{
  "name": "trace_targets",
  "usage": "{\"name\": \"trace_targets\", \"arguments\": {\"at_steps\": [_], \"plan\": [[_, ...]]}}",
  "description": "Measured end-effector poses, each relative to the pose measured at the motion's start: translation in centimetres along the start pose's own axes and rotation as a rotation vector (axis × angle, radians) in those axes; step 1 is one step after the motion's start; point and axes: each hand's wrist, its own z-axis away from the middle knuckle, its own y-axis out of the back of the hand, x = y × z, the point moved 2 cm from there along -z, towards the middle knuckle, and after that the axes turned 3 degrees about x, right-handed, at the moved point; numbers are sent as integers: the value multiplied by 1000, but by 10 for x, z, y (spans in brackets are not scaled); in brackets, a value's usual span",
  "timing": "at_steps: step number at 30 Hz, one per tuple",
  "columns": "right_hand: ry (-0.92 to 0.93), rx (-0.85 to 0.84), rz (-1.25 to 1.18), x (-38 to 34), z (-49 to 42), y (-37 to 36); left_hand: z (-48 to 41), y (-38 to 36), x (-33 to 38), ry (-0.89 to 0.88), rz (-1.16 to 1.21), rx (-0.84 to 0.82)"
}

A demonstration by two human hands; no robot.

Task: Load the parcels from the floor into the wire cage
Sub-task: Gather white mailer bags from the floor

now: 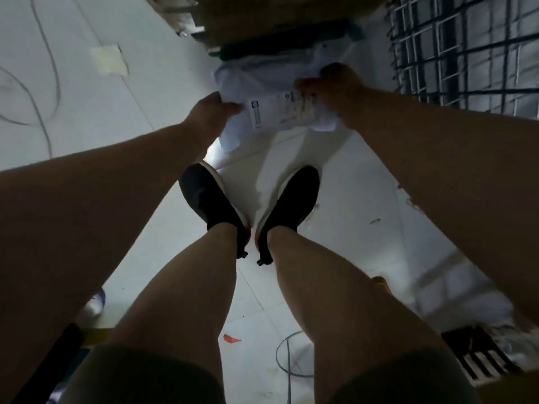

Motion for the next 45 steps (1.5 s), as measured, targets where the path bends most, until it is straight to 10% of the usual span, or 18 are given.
{"name": "trace_targets", "arguments": {"at_steps": [8, 19, 32, 45], "plan": [[-85, 261, 82, -3, 38, 2, 44, 3, -4, 61, 138, 58], [-31, -28, 286, -93, 181, -34, 191, 74, 15, 38, 159, 51], [515, -288, 504, -261, 473, -91, 513, 188, -15, -71, 365, 463], [949, -657, 1045, -226, 726, -227, 755, 153, -210, 3, 1015, 923]]}}
